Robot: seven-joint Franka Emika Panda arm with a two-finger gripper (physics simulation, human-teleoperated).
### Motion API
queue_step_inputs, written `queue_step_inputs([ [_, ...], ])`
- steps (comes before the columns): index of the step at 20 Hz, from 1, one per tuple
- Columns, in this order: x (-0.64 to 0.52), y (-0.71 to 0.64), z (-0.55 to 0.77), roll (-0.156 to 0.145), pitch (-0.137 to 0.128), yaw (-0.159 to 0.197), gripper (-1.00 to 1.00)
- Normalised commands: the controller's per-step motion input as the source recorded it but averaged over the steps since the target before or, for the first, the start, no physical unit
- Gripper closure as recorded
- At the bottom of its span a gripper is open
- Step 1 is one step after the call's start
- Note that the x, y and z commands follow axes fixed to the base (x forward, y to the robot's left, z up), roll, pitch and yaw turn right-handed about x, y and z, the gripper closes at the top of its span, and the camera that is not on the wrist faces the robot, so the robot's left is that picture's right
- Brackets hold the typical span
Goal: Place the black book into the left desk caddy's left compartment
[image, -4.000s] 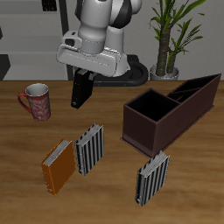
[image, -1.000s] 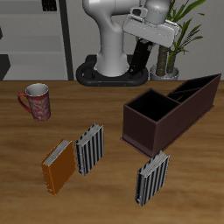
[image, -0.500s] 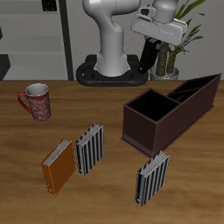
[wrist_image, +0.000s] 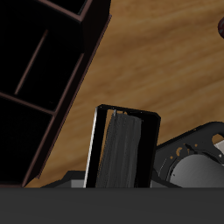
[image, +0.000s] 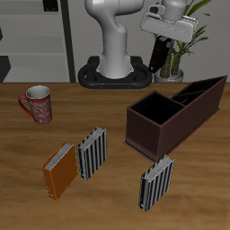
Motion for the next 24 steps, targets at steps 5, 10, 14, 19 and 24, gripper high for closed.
queue_step_inputs([
  [5,-0.12,0.16,0.12,0.015,-0.017,-0.010,1.00],
  [10,0.00,0.20,0.11,0.016,0.004,-0.015,1.00],
  [14,0.04,0.14,0.14,0.022,-0.035,0.022,1.00],
  [19,0.20,0.17,0.10,0.008,0.003,-0.006,1.00],
  [24,0.20,0.26,0.09,0.016,-0.010,-0.006,1.00],
])
